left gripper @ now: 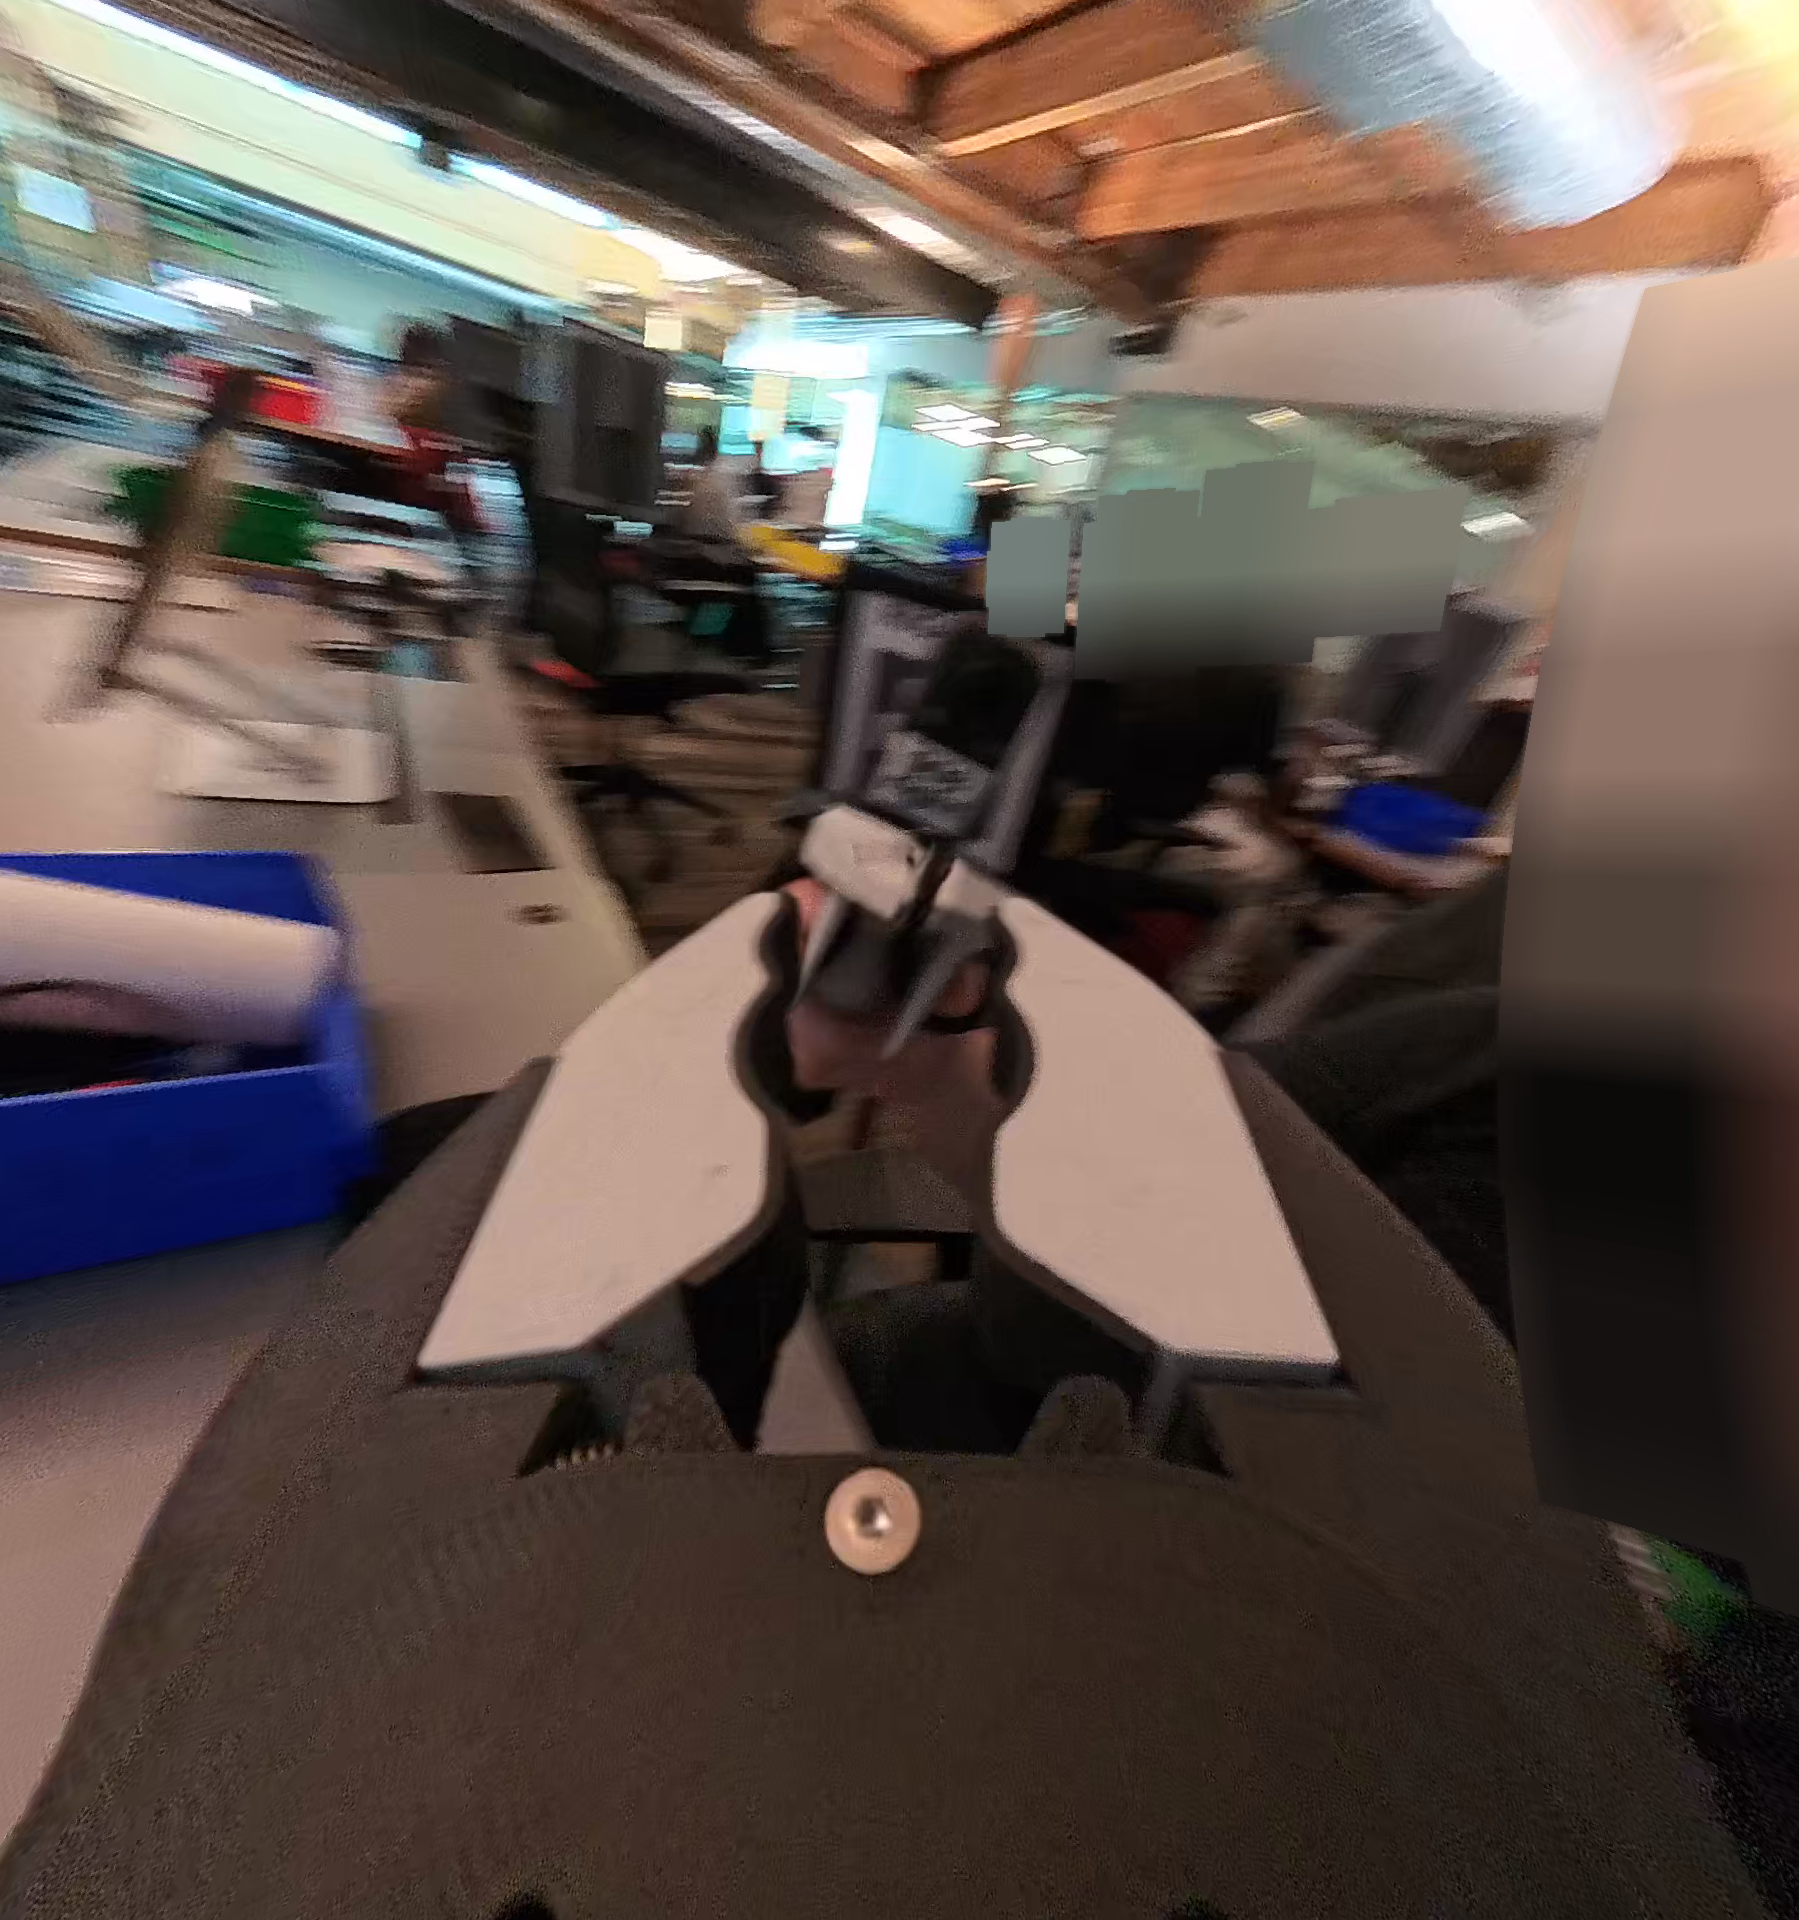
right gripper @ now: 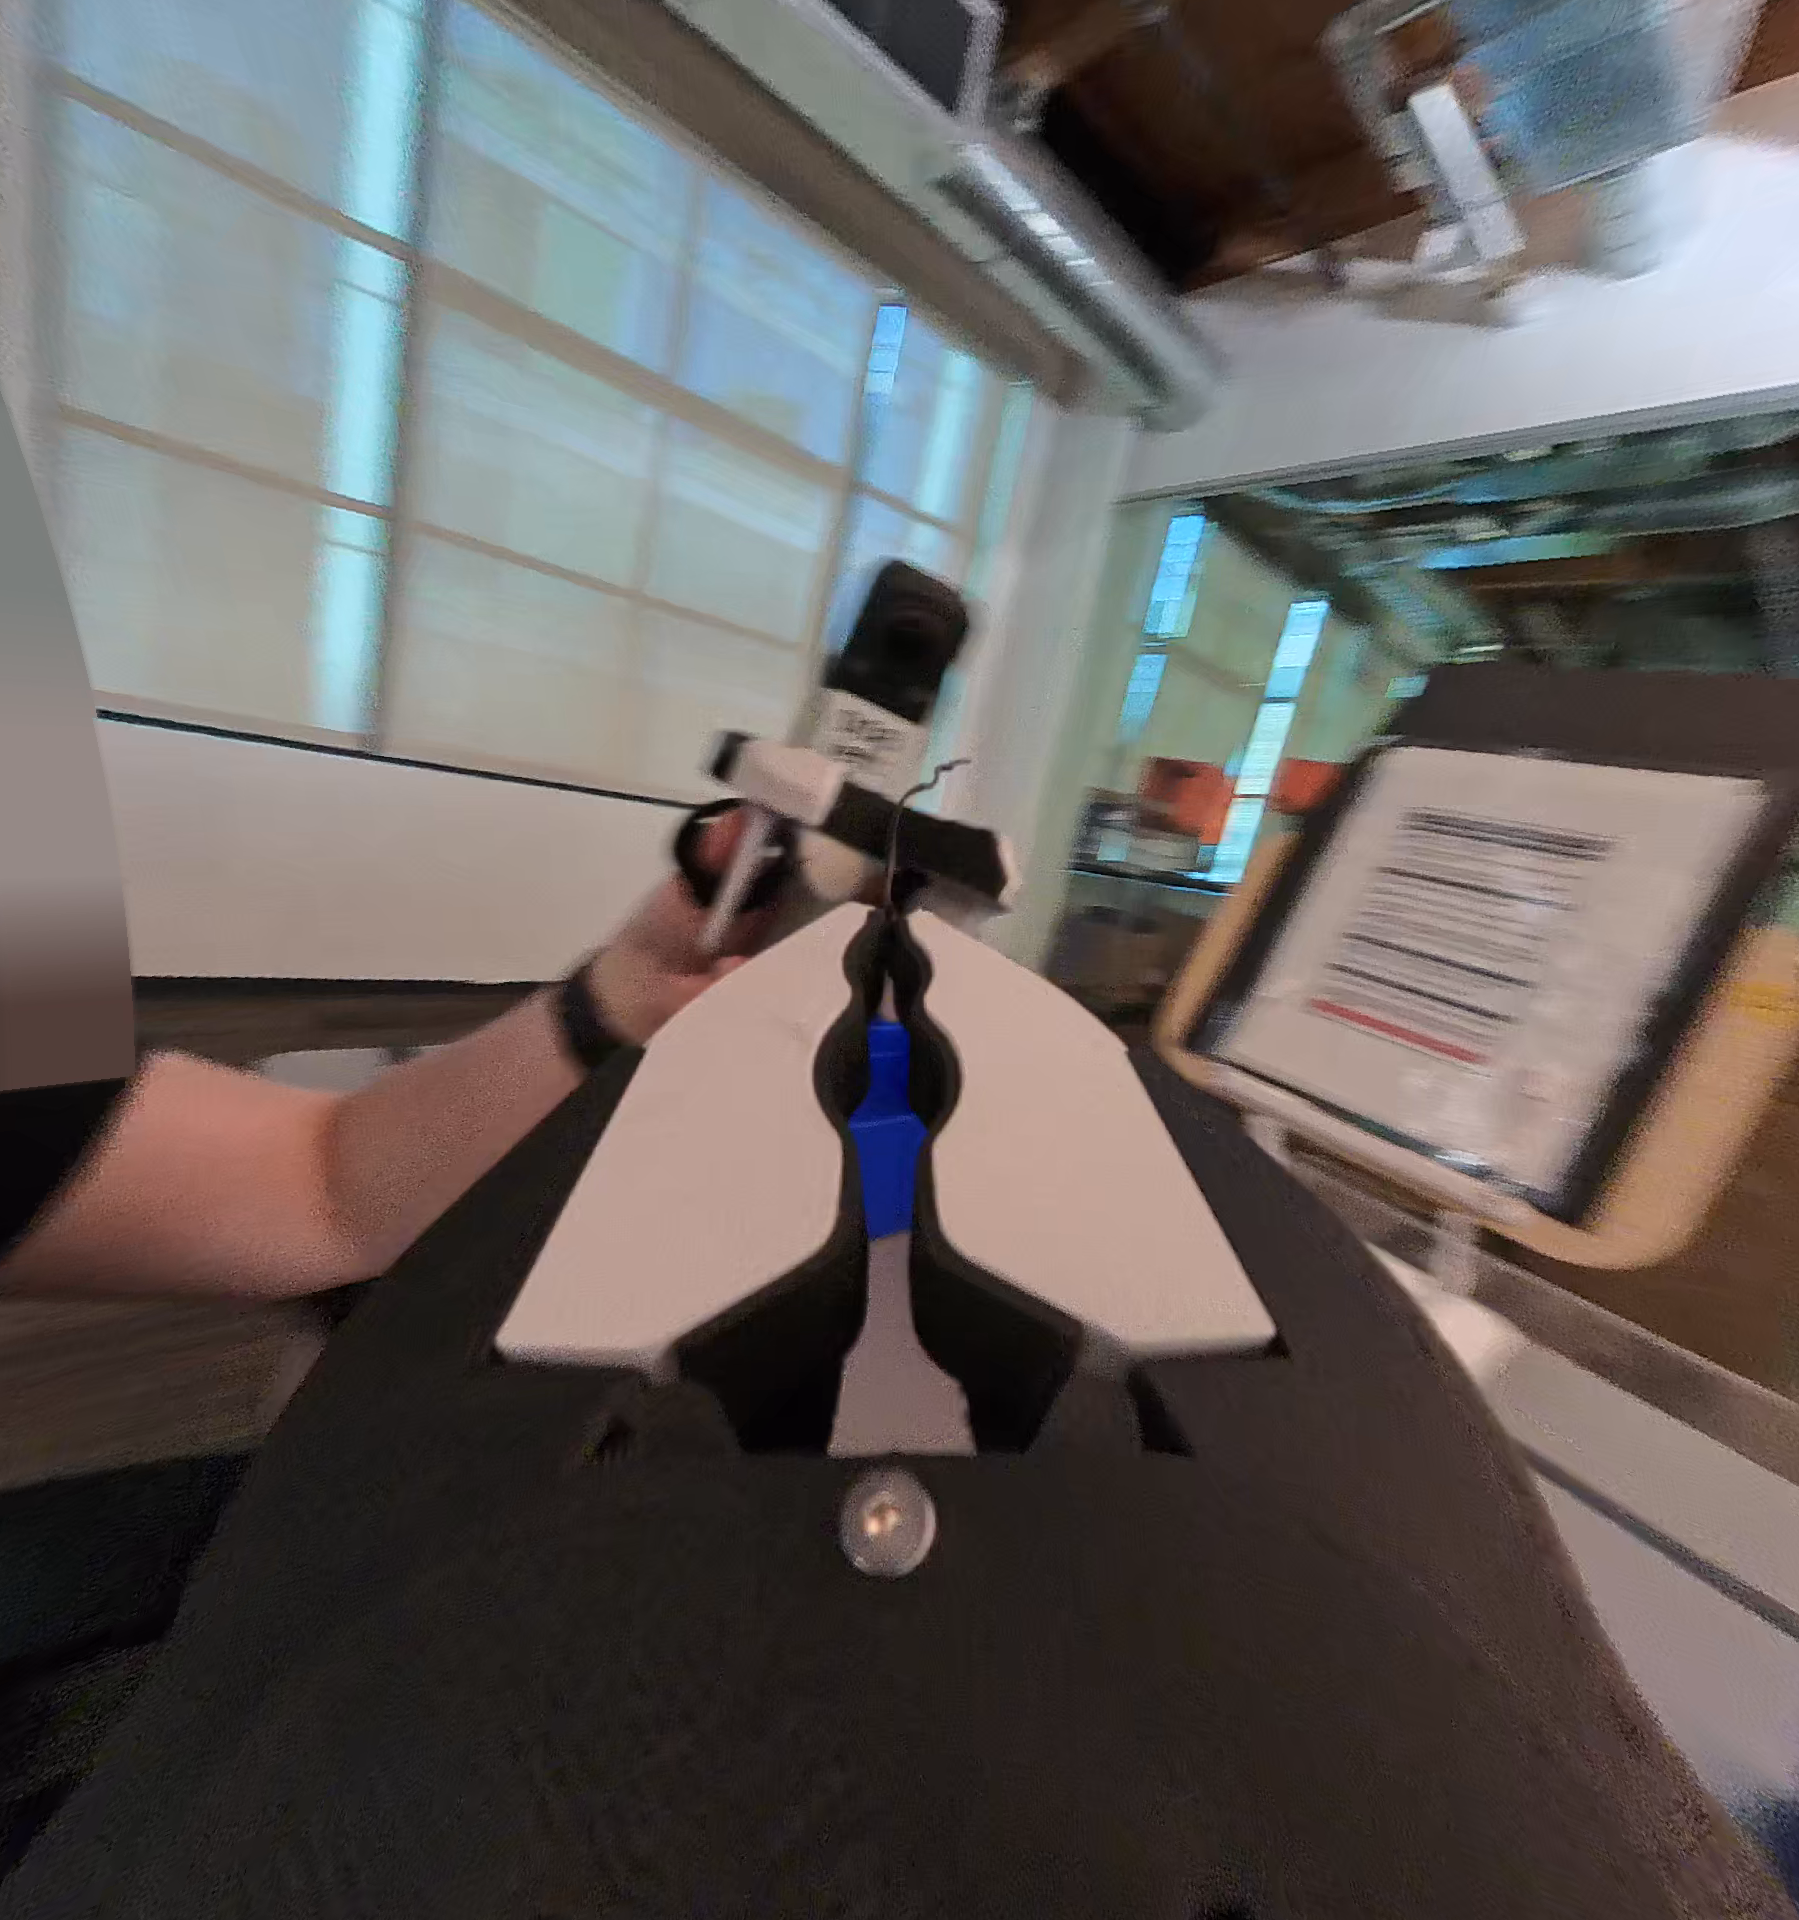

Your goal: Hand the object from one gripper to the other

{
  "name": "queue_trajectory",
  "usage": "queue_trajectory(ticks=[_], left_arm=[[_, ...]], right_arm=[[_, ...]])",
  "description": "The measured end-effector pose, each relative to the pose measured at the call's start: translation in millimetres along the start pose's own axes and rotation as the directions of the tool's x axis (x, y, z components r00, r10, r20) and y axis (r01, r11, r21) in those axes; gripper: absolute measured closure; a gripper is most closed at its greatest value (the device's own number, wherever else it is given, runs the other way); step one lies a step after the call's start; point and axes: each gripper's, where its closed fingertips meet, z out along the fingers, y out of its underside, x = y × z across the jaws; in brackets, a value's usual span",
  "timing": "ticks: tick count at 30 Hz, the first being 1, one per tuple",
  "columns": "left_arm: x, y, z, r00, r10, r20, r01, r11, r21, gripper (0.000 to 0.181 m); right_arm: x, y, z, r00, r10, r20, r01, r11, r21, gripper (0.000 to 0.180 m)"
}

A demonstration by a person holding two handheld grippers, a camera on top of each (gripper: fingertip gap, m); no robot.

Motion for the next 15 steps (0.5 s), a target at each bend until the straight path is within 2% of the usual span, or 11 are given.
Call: queue_trajectory(ticks=[1, 2, 4, 6, 8, 11, 15], left_arm=[[-11, 0, -2, 0.994, 0.057, 0.091, -0.056, 0.998, -0.006, 0.135], [-18, -1, -4, 0.985, 0.095, 0.145, -0.095, 0.995, -0.01, 0.134], [-14, -2, -1, 0.985, 0.099, 0.139, -0.101, 0.995, 0.003, 0.14], [-11, -3, 5, 0.99, 0.058, 0.126, -0.063, 0.997, 0.037, 0.147], [-5, -2, 13, 0.994, 0.046, 0.094, -0.053, 0.996, 0.067, 0.155], [11, 4, 26, 0.999, 0.05, 0.02, -0.051, 0.996, 0.071, 0.157], [19, 5, 33, 0.994, 0.11, 0.025, -0.112, 0.99, 0.086, 0.166]], right_arm=[[13, -1, -4, 0.991, -0.075, -0.108, 0.074, 0.997, -0.015, 0.178], [24, 0, -9, 0.959, -0.195, -0.206, 0.188, 0.981, -0.056, 0.178], [36, -1, -19, 0.804, -0.482, -0.349, 0.443, 0.876, -0.19, 0.178], [28, -7, -20, 0.601, -0.707, -0.373, 0.654, 0.703, -0.278, 0.178], [11, -8, -14, 0.457, -0.814, -0.359, 0.77, 0.564, -0.298, 0.178], [-2, -9, -7, 0.384, -0.849, -0.362, 0.817, 0.495, -0.295, 0.178], [-8, -10, -1, 0.382, -0.854, -0.354, 0.828, 0.487, -0.279, 0.178]])
